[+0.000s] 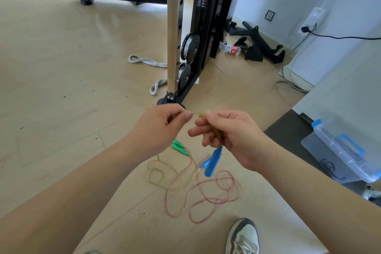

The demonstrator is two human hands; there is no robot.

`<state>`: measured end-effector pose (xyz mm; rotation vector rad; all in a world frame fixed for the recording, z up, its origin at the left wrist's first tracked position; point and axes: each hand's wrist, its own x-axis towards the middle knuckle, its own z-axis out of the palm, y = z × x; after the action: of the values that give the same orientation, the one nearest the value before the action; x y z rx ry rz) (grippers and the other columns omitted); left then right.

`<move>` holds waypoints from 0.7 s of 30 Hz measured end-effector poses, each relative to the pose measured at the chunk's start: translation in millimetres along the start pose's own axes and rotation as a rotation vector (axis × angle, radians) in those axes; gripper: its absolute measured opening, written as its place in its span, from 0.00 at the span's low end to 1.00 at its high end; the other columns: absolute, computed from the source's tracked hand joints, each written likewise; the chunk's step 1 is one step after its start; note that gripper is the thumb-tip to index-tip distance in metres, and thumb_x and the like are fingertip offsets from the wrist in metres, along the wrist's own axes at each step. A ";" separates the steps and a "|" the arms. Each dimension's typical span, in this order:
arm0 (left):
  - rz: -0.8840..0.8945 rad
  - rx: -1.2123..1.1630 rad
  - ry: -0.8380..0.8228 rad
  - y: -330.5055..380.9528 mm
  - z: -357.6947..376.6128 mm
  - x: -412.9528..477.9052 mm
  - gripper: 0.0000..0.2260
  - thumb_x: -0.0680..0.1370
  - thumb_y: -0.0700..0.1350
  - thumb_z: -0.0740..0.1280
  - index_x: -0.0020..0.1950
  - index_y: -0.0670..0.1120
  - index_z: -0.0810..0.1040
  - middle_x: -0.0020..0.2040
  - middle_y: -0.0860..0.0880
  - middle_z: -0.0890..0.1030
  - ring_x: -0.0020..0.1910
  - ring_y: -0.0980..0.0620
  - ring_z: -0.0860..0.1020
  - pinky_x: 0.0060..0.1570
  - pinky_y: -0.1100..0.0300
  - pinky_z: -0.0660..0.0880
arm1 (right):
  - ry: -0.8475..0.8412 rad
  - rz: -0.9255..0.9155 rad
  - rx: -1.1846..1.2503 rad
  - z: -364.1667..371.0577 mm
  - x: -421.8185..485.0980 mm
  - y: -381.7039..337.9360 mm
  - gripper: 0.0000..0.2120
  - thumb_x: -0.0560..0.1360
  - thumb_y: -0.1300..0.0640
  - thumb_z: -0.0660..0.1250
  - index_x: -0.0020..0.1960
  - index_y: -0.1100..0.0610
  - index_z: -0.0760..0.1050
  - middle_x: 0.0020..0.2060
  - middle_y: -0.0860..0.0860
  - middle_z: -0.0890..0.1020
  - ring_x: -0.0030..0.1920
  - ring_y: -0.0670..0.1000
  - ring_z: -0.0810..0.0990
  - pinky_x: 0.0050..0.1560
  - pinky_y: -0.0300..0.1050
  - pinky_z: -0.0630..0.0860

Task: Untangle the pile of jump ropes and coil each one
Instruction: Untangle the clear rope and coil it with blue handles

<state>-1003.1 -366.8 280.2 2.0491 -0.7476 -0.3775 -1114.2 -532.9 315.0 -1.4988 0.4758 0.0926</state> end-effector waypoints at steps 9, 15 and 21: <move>0.066 0.335 -0.492 20.8 34.5 -30.3 0.08 0.82 0.52 0.61 0.49 0.52 0.77 0.36 0.52 0.75 0.35 0.54 0.76 0.44 0.52 0.78 | 0.228 -0.048 -0.145 -1.0 11.0 10.3 0.11 0.85 0.59 0.60 0.59 0.63 0.79 0.53 0.59 0.86 0.52 0.58 0.87 0.56 0.52 0.83; 0.089 -0.030 -0.131 28.4 1.3 -11.3 0.06 0.78 0.48 0.72 0.43 0.49 0.82 0.30 0.55 0.77 0.26 0.60 0.70 0.30 0.67 0.69 | 0.121 -0.151 -0.659 -7.4 6.0 16.6 0.17 0.85 0.53 0.59 0.46 0.62 0.78 0.35 0.54 0.81 0.36 0.44 0.80 0.45 0.53 0.81; 0.031 -0.108 0.023 9.1 -2.0 -1.3 0.14 0.75 0.54 0.75 0.39 0.45 0.80 0.26 0.56 0.69 0.26 0.58 0.64 0.26 0.66 0.63 | -0.105 -0.002 -0.154 -5.5 1.3 7.2 0.18 0.86 0.55 0.59 0.47 0.64 0.82 0.42 0.64 0.86 0.33 0.53 0.78 0.36 0.42 0.73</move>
<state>-1006.3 -368.4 288.9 1.9357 -0.7293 -0.3686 -1116.9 -538.0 307.8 -1.6367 0.3888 0.2093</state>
